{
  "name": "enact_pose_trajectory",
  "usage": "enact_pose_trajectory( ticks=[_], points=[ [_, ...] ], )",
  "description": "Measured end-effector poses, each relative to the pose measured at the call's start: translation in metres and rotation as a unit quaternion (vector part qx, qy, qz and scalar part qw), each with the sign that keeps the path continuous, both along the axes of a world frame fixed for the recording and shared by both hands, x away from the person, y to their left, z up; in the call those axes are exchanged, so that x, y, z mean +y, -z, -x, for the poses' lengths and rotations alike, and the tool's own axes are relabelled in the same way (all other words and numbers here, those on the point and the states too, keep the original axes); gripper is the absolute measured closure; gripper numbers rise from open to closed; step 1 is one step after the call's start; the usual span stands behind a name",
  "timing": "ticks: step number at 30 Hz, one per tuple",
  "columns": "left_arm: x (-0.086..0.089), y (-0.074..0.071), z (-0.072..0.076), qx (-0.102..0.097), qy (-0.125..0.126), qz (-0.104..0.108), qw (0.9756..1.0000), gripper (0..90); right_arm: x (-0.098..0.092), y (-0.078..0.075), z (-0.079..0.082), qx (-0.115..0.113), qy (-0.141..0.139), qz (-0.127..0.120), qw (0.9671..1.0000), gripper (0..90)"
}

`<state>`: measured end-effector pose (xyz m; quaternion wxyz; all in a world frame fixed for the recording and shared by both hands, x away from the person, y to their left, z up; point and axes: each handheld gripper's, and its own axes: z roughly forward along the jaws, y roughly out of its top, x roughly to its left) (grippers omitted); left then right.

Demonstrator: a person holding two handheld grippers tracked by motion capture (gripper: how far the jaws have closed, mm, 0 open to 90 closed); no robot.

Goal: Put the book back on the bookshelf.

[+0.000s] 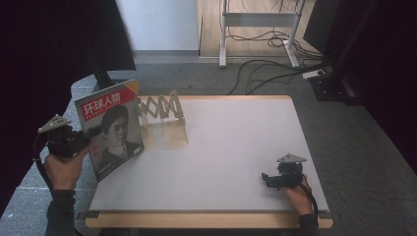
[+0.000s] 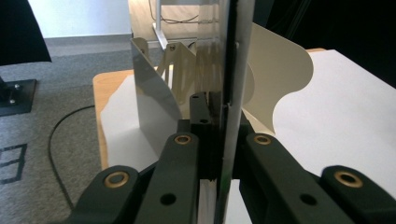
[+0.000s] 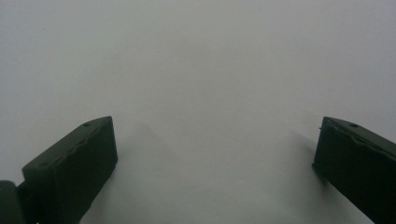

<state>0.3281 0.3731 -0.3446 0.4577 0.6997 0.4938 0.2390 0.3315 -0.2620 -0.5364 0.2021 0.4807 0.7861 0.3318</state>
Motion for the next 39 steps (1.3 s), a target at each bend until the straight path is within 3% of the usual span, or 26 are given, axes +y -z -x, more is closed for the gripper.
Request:
enact_pose_trajectory(
  ticks=[9, 14, 17, 22, 32, 39],
  points=[
    [-0.018, 0.01, -0.02, -0.033, -0.014, -0.013, 0.9993, 87.0, 0.0, 0.0, 0.0, 0.0, 0.0, 0.0, 1.0, 0.0],
    [-0.019, 0.021, -0.02, -0.03, -0.005, -0.014, 0.9994, 86.8, 0.0, 0.0, 0.0, 0.0, 0.0, 0.0, 1.0, 0.0],
    [-0.016, 0.023, -0.016, -0.016, 0.004, -0.015, 0.9997, 86.6, 0.0, 0.0, 0.0, 0.0, 0.0, 0.0, 1.0, 0.0],
    [-0.014, 0.024, -0.012, 0.015, 0.018, -0.038, 0.999, 85.9, 0.0, 0.0, 0.0, 0.0, 0.0, 0.0, 1.0, 0.0],
    [-0.014, 0.022, -0.012, 0.036, 0.028, -0.039, 0.9982, 86.0, 0.0, 0.0, 0.0, 0.0, 0.0, 0.0, 1.0, 0.0],
    [-0.01, 0.016, -0.01, 0.086, 0.033, -0.055, 0.9943, 85.1, 0.0, 0.0, 0.0, 0.0, 0.0, 0.0, 1.0, 0.0]
  ],
)
